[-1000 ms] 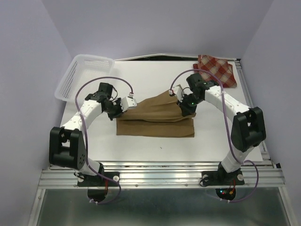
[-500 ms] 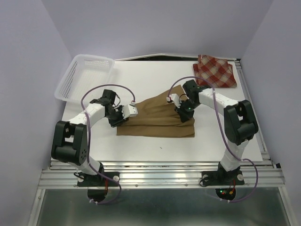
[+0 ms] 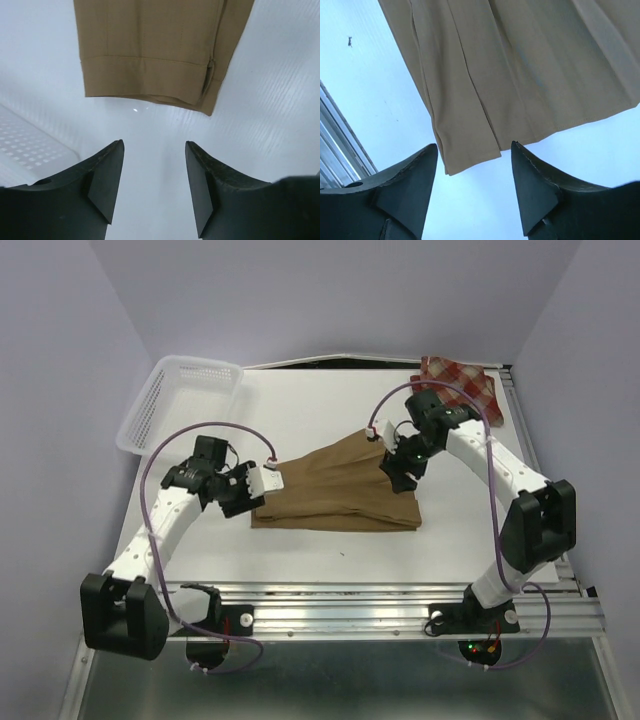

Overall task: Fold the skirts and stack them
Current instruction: Fold the skirt

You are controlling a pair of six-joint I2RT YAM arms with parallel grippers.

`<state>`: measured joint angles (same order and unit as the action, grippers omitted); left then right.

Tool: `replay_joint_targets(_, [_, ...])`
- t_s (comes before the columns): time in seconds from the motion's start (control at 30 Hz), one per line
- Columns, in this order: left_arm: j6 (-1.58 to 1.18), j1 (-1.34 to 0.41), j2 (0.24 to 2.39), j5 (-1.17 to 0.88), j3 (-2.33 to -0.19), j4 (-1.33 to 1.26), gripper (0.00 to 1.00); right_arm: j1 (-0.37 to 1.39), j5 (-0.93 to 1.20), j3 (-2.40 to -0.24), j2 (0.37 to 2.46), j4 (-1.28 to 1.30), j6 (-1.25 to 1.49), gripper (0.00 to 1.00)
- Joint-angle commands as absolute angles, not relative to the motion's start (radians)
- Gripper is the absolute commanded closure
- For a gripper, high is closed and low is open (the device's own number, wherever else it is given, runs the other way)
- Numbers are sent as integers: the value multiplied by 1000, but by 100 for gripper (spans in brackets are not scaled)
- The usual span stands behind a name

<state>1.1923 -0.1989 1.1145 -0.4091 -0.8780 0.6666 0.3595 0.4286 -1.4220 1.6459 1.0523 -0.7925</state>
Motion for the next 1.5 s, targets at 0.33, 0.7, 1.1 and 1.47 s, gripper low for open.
replay_joint_targets(0.33, [939,-354,1503,-295,-954,512,55,429,431,-1300,1815,864,-604,67])
replay_joint_targets(0.7, [979,-368,1615,-129,-861,480,63,469,180,-1105,1864,730,-635,74])
replay_joint_targets(1.1, [987,-354,1226,-388,-906,525,38,417,-138,-1346,1982,477,-824,73])
replay_joint_targets(1.47, [1110,-259,1227,-368,-862,342,26,472,164,-1830,2039,695,-671,64])
